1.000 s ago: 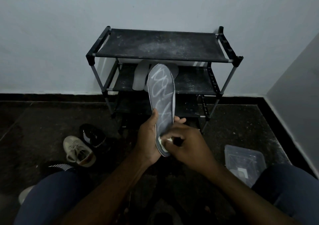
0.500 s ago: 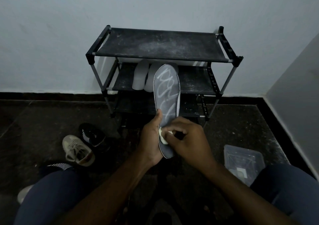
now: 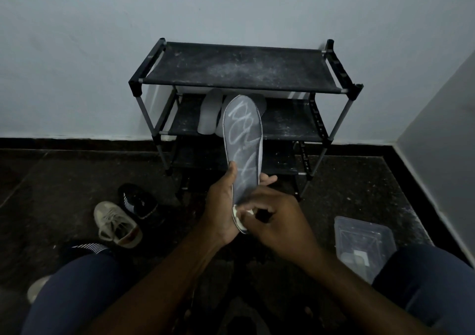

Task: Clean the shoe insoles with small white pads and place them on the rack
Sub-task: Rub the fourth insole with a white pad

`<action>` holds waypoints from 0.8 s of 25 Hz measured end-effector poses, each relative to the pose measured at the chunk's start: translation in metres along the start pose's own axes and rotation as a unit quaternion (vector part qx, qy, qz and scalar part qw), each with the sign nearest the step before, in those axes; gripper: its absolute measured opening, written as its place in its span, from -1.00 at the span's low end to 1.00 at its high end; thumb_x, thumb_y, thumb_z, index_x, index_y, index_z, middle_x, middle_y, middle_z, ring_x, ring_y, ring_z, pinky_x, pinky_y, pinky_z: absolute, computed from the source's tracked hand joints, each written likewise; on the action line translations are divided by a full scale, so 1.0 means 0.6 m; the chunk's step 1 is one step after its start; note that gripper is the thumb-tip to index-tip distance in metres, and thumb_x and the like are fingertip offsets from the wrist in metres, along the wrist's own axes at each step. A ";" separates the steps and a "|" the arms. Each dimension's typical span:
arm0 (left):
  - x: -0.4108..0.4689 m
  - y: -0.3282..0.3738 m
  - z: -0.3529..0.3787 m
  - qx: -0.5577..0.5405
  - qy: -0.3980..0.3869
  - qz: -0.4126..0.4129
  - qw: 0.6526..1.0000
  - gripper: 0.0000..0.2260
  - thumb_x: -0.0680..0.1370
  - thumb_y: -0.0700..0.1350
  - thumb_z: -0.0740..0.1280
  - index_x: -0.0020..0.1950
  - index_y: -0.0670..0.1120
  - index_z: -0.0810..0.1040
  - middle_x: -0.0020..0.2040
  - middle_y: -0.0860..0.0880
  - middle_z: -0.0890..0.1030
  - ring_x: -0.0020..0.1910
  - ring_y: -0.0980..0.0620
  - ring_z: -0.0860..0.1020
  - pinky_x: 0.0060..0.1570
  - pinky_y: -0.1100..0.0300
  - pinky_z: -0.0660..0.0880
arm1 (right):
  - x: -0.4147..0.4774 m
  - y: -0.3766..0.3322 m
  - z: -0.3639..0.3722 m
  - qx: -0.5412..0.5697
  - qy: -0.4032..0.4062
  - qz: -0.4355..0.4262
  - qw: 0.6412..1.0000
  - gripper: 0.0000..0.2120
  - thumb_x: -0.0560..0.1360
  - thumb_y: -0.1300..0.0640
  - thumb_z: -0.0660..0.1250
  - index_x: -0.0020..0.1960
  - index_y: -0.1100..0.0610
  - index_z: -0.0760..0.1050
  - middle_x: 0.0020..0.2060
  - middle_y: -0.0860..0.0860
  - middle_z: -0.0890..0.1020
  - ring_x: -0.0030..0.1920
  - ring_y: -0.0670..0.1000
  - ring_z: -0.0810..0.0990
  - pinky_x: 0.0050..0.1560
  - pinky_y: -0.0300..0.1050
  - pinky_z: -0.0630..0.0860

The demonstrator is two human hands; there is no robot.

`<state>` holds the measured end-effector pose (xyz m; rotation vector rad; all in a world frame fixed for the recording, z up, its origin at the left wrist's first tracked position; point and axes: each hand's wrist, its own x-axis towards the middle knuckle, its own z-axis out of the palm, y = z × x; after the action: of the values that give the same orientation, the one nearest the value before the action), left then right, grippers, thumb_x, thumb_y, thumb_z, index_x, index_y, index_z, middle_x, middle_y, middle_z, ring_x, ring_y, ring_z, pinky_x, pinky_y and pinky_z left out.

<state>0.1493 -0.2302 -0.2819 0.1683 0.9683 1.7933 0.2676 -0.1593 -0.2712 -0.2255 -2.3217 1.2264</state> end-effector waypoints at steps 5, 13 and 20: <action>-0.009 -0.004 0.016 -0.034 -0.036 -0.036 0.998 -0.37 0.68 0.21 0.06 0.22 -0.31 0.62 0.35 -0.35 0.52 0.37 -0.23 0.51 0.37 -0.01 0.46 | 0.018 0.010 -0.011 -0.001 0.058 0.027 0.998 -0.88 0.48 0.33 0.49 -0.07 0.14 0.73 -0.16 -0.07 0.68 -0.11 -0.08 0.67 -0.01 -0.22 0.55; -0.003 -0.003 0.008 -0.030 -0.033 -0.020 0.999 -0.38 0.68 0.21 0.05 0.42 -0.30 0.46 0.38 -0.37 0.50 0.43 -0.25 0.45 0.38 -0.02 0.46 | 0.019 0.013 -0.013 -0.008 0.057 0.020 0.998 -0.88 0.47 0.34 0.49 -0.10 0.15 0.73 -0.19 -0.09 0.67 -0.14 -0.10 0.66 -0.04 -0.24 0.53; -0.001 0.003 -0.002 -0.006 -0.023 0.000 1.000 -0.38 0.68 0.21 0.02 0.34 -0.30 0.50 0.31 -0.34 0.57 0.38 -0.22 0.52 0.34 -0.04 0.47 | 0.008 0.012 -0.010 -0.002 0.022 0.023 0.999 -0.89 0.48 0.33 0.49 -0.09 0.15 0.74 -0.20 -0.09 0.67 -0.15 -0.07 0.67 0.07 -0.27 0.54</action>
<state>0.1474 -0.2316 -0.2811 0.2014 0.9254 1.7872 0.2661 -0.1491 -0.2725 -0.3059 -2.2940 1.2270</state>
